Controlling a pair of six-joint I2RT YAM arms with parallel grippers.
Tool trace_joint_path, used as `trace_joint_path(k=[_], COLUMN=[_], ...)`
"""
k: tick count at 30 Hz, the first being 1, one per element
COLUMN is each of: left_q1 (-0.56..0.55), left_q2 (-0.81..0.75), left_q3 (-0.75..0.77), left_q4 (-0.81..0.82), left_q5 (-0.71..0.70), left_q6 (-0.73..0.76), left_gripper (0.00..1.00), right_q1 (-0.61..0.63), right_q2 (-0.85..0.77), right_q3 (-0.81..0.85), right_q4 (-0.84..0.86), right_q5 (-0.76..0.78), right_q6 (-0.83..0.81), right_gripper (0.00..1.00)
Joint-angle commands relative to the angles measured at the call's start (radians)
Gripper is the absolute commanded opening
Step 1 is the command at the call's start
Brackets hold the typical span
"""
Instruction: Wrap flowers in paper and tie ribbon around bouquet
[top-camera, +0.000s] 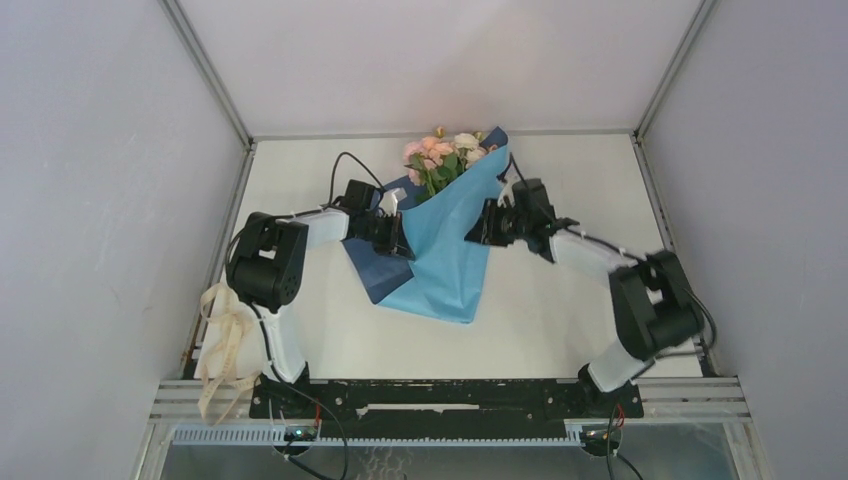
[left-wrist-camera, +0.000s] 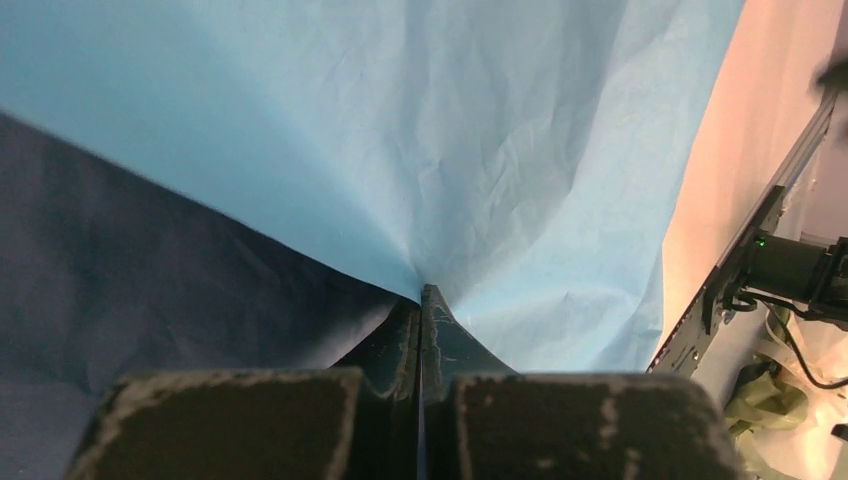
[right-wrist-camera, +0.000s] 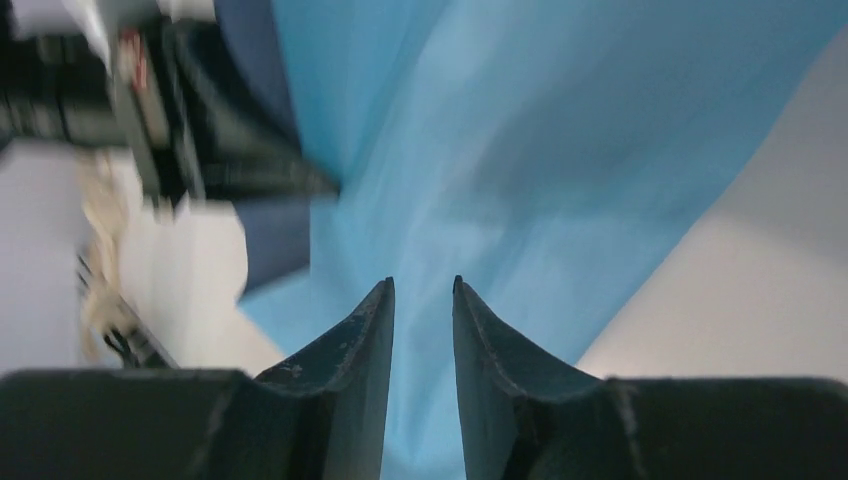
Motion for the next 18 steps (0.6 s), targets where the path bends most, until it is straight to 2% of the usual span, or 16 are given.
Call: trace_joint_path(k=[1,6,8,12,18], left_q1=[-0.008,-0.009,-0.010,-0.010,-0.009], left_q2=[-0.005,0.035,0.049,0.082,0.089], left_q3=[0.034,0.047,0.050,0.066,0.066], left_q4=[-0.062,-0.108,-0.115,-0.139,-0.161], left_q5=[-0.024,-0.019,-0.019,-0.006,-0.003], left_q6=[0.055,0.062,0.060,0.053,0.070], left_gripper=[0.00,0.00,0.00,0.00,0.00], right_q1=[-0.130,-0.256,-0.296,-0.331,-0.385], right_q2=[0.254,0.507,0.557,0.655,0.784], right_q3=[0.181,0.377,0.446,0.605,0.826], right_q4=[0.173,0.225,0.245,0.168,0.080], right_q5=[-0.206,-0.240,-0.222,-0.142,-0.114], right_q6=[0.086,0.240,0.280,0.287,0.298], right_gripper=[0.35,0.28,0.27,0.28,0.31])
